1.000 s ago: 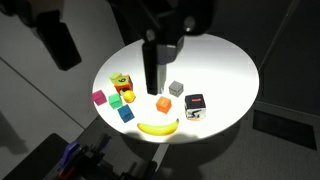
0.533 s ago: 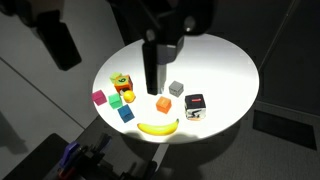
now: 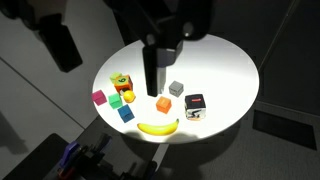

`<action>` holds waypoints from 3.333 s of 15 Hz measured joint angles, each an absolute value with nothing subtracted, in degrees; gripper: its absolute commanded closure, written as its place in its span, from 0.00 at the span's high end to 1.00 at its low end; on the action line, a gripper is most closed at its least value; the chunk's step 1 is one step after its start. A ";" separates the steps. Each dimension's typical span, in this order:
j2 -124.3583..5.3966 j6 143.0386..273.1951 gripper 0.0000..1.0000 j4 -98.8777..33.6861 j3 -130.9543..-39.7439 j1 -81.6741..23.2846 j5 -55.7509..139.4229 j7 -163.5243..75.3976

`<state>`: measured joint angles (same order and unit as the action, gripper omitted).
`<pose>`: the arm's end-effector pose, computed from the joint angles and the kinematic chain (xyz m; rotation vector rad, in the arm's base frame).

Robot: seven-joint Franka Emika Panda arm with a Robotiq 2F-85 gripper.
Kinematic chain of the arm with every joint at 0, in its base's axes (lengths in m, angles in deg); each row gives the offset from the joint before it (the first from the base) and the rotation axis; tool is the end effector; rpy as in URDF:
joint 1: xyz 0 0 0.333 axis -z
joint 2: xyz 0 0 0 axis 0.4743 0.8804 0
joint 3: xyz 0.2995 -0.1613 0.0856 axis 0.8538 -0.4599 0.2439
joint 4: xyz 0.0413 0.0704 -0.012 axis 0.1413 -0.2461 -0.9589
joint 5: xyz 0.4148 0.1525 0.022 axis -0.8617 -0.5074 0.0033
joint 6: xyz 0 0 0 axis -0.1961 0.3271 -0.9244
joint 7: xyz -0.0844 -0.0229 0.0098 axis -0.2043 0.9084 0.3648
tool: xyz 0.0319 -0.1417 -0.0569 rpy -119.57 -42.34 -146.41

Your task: Pick up the gray block and put it on top of the light green block

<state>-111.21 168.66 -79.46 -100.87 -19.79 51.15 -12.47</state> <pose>0.3162 -0.2070 0.4582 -3.0656 -0.1496 0.2567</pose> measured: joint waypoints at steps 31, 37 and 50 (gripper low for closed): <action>-77.03 191.81 1.00 -65.73 -89.86 -22.84 50.45 -19.67; -71.52 198.38 1.00 -61.54 -88.36 -22.83 41.91 -14.05; -65.98 199.45 1.00 -56.71 -86.93 -22.33 33.33 -7.42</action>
